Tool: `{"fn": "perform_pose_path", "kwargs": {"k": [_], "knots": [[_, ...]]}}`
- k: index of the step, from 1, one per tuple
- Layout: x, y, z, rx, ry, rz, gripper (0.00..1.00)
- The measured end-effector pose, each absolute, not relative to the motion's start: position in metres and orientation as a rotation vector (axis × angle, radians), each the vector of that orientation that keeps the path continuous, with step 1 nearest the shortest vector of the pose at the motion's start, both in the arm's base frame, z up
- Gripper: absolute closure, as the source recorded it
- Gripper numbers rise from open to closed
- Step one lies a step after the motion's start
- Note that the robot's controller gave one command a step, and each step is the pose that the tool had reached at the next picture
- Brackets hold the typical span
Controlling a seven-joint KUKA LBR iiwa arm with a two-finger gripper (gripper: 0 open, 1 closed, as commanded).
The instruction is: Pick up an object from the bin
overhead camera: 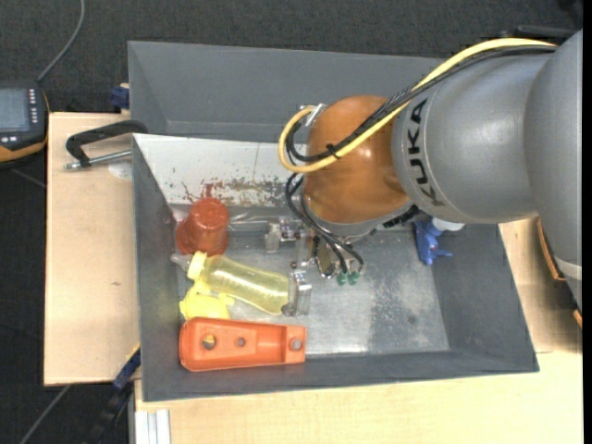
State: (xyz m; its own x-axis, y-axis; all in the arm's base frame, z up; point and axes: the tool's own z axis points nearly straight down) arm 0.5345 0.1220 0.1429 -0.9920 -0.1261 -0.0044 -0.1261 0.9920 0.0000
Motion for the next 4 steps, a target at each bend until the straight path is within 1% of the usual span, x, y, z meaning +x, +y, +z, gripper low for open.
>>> {"fn": "perform_pose_path", "kwargs": {"k": [1, 2, 3, 4], "knots": [[0.532, 0.120, 0.084, -0.243, 3.131, 0.008, 0.00], [0.533, 0.121, 0.071, -0.183, 3.127, 0.003, 1.00], [0.533, 0.121, 0.071, -0.182, 3.127, 0.003, 1.00], [0.558, 0.141, 0.267, -0.224, 3.110, 0.008, 1.00]]}}
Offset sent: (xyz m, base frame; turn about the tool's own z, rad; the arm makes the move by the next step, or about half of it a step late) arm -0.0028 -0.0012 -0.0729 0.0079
